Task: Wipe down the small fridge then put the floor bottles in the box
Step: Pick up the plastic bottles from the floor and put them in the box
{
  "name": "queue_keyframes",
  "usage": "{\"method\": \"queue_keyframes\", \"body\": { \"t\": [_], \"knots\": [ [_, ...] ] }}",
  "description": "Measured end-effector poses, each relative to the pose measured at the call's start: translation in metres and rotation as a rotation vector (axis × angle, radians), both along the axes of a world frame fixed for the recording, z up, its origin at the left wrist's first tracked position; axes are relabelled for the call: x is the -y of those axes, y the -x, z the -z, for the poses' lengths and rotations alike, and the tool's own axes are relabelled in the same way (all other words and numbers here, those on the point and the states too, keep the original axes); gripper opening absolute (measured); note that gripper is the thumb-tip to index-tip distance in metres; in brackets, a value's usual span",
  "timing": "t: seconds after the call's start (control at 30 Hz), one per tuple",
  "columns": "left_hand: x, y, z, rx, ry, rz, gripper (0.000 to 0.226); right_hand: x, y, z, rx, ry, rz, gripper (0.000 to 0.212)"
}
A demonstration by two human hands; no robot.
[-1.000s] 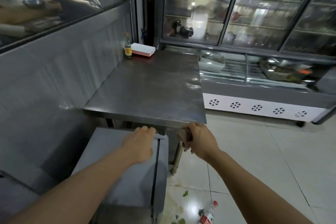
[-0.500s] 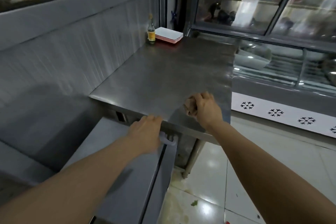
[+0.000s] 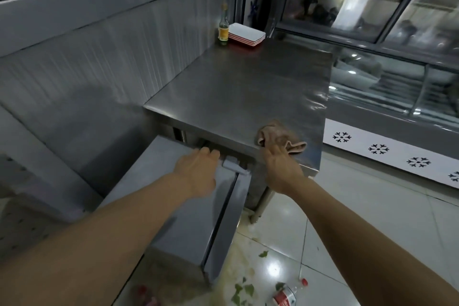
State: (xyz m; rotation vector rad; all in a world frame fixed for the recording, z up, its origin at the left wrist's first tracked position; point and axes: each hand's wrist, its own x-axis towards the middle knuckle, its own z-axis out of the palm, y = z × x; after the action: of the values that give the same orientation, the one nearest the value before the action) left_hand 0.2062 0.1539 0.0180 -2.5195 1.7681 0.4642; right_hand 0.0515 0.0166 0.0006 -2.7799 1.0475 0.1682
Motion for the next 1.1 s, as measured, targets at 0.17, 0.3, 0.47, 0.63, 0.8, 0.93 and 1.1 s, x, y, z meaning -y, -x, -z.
{"method": "queue_keyframes", "body": {
  "t": [0.17, 0.3, 0.47, 0.63, 0.8, 0.93, 1.1],
  "knots": [
    [-0.064, 0.008, -0.006, -0.018, -0.026, -0.003, 0.062, -0.079, 0.004, -0.011, -0.039, 0.040, -0.048, 0.062],
    [-0.136, 0.016, -0.001, -0.014, -0.042, 0.004, 0.060, -0.155, 0.006, -0.009, -0.090, 0.018, -0.060, 0.063],
    [-0.228, 0.018, 0.025, -0.057, -0.068, -0.019, 0.048, -0.246, 0.017, 0.015, -0.132, -0.030, -0.060, 0.064],
    [-0.305, 0.019, 0.069, -0.081, -0.157, -0.079, 0.052, -0.314, 0.025, 0.057, -0.207, -0.120, -0.095, 0.063],
    [-0.356, 0.021, 0.112, -0.107, -0.256, -0.120, 0.043, -0.355, 0.030, 0.100, -0.259, -0.203, -0.107, 0.064],
    [-0.379, 0.026, 0.146, -0.214, -0.248, -0.192, 0.045, -0.372, 0.032, 0.136, -0.285, -0.279, -0.111, 0.063],
    [-0.394, 0.034, 0.201, -0.237, -0.310, -0.298, 0.060, -0.381, 0.039, 0.195, -0.314, -0.336, -0.158, 0.063]
  ]
}}
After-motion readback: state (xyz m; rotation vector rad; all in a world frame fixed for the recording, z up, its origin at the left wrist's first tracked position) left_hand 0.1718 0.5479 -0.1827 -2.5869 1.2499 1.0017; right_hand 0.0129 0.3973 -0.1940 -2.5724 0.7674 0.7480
